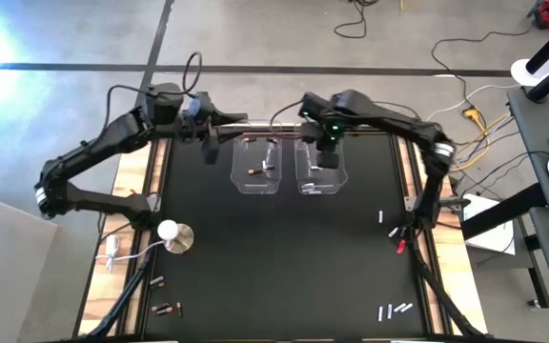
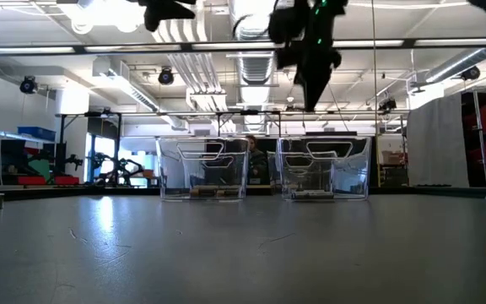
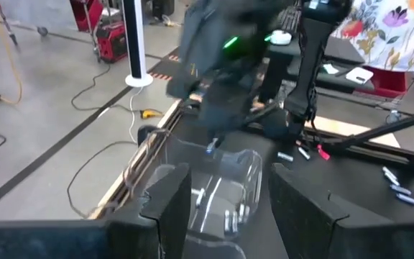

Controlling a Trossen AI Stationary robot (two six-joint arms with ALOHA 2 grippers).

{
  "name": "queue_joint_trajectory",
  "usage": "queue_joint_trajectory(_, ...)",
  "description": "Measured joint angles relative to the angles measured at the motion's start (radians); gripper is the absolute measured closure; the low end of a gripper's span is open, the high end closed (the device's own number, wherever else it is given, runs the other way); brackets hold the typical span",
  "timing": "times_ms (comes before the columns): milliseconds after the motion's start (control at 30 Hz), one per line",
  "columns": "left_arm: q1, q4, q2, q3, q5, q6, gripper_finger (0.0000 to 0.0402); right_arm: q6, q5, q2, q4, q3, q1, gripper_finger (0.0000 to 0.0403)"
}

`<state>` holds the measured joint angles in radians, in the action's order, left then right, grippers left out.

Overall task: Sort batteries
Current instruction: Put the white battery into the right transparent bin

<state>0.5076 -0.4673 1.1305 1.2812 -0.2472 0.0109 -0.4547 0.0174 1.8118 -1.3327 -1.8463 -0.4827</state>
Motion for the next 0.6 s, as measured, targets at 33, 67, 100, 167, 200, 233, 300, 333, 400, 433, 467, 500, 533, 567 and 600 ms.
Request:
queue_joint_trajectory(33, 0.000, -0.022, -0.011, 0.000, 0.002, 0.000, 0.0237, -0.012, 0.000, 0.030, 0.002, -0.002, -0.013, 0.0374)
queue_joint_trajectory(67, 0.000, -0.043, -0.022, 0.000, 0.002, -0.001, 0.0237, -0.025, 0.000, 0.058, 0.002, -0.006, -0.024, 0.0374)
queue_joint_trajectory(100, 0.000, -0.065, -0.032, 0.000, 0.006, -0.001, 0.0237, -0.037, 0.000, 0.084, 0.003, -0.010, -0.037, 0.0374)
queue_joint_trajectory(167, 0.000, -0.104, -0.050, 0.000, 0.034, -0.004, 0.0237, -0.063, 0.000, 0.134, 0.008, -0.019, -0.060, 0.0374)
queue_joint_trajectory(200, 0.000, -0.122, -0.059, 0.000, 0.055, -0.008, 0.0237, -0.078, 0.000, 0.155, 0.009, -0.020, -0.070, 0.0374)
queue_joint_trajectory(233, -0.001, -0.142, -0.067, 0.000, 0.080, -0.013, 0.0237, -0.091, 0.001, 0.175, 0.007, -0.020, -0.079, 0.0374)
queue_joint_trajectory(300, 0.000, -0.178, -0.076, 0.000, 0.143, -0.033, 0.0237, -0.097, 0.001, 0.207, 0.015, -0.012, -0.096, 0.0374)
queue_joint_trajectory(333, 0.000, -0.195, -0.079, 0.000, 0.180, -0.046, 0.0237, -0.097, 0.000, 0.220, 0.019, -0.004, -0.102, 0.0374)
queue_joint_trajectory(400, 0.000, -0.215, -0.081, 0.000, 0.249, -0.063, 0.0237, -0.098, 0.000, 0.237, 0.040, 0.014, -0.112, 0.0374)
queue_joint_trajectory(433, 0.000, -0.221, -0.081, 0.000, 0.274, -0.071, 0.0237, -0.101, 0.001, 0.245, 0.062, 0.021, -0.115, 0.0374)
queue_joint_trajectory(467, 0.000, -0.226, -0.081, 0.000, 0.292, -0.080, 0.0237, -0.104, 0.001, 0.252, 0.082, 0.025, -0.116, 0.0374)
queue_joint_trajectory(500, 0.001, -0.227, -0.079, 0.000, 0.306, -0.091, 0.0237, -0.105, 0.001, 0.258, 0.101, 0.028, -0.117, 0.0374)
queue_joint_trajectory(533, 0.001, -0.226, -0.078, 0.000, 0.312, -0.098, 0.0237, -0.106, 0.001, 0.265, 0.117, 0.030, -0.117, 0.0374)
queue_joint_trajectory(567, 0.001, -0.226, -0.075, 0.000, 0.314, -0.104, 0.0237, -0.106, 0.000, 0.272, 0.130, 0.030, -0.116, 0.0374)
queue_joint_trajectory(600, 0.001, -0.226, -0.073, 0.000, 0.314, -0.107, 0.0237, -0.106, 0.000, 0.279, 0.139, 0.030, -0.116, 0.0374)
